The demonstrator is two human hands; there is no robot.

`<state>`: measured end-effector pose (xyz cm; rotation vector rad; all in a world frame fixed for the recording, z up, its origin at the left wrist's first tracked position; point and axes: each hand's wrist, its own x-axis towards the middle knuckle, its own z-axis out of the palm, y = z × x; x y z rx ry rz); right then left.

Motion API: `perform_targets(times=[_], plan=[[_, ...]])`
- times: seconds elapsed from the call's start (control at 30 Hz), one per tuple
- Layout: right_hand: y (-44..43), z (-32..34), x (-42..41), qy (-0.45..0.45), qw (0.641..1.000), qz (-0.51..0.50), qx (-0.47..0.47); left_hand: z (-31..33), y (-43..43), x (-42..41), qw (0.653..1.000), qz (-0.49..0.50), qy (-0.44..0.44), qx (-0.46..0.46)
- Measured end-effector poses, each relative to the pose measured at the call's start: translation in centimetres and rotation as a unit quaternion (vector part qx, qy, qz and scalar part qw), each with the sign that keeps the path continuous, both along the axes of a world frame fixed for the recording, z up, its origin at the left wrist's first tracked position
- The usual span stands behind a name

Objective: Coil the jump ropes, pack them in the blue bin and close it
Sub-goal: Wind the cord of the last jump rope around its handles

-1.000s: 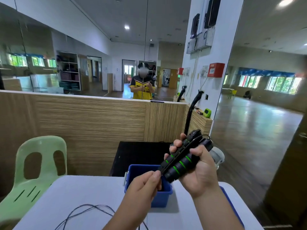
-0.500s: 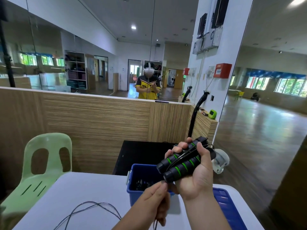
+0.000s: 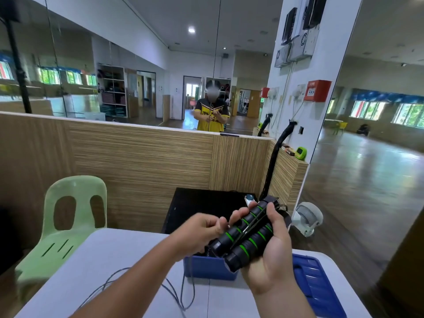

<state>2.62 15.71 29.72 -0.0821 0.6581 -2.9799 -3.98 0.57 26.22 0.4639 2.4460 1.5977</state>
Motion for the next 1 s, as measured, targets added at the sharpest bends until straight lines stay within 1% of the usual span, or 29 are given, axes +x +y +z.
perform_targets(times=[0.17,0.3,0.4,0.63,0.8,0.87,0.93,1.0], plan=[[0.3,-1.0,0.3,-0.043,0.997,-0.049,0.038,2.1,-1.0,-1.3,0.993,0.048,0.099,-0.033],[0.0,-1.8,0.1,-0.071,0.991,-0.099,0.063,3.1,-0.4,-0.8,0.975,0.102,0.167,-0.106],[-0.4,-2.4,-0.2,-0.087,0.985,-0.129,0.067,3.4,0.6,-0.3,0.964,0.127,0.199,-0.117],[-0.5,-4.0,-1.7,-0.128,0.972,-0.177,0.081,4.2,1.6,1.4,0.961,0.133,0.210,-0.120],[-0.5,-3.3,-2.6,-0.141,0.960,-0.223,0.092,3.9,3.4,4.2,0.962,0.138,0.219,-0.093],[-0.3,-2.9,-3.1,-0.145,0.957,-0.236,0.085,3.5,4.3,5.4,0.965,0.147,0.215,-0.044],[-0.1,-2.6,-3.8,-0.133,0.961,-0.234,0.066,2.6,5.1,6.2,0.968,0.165,0.190,0.005],[0.0,-2.3,-4.4,-0.126,0.961,-0.241,0.048,1.3,5.8,6.6,0.965,0.191,0.177,0.016]])
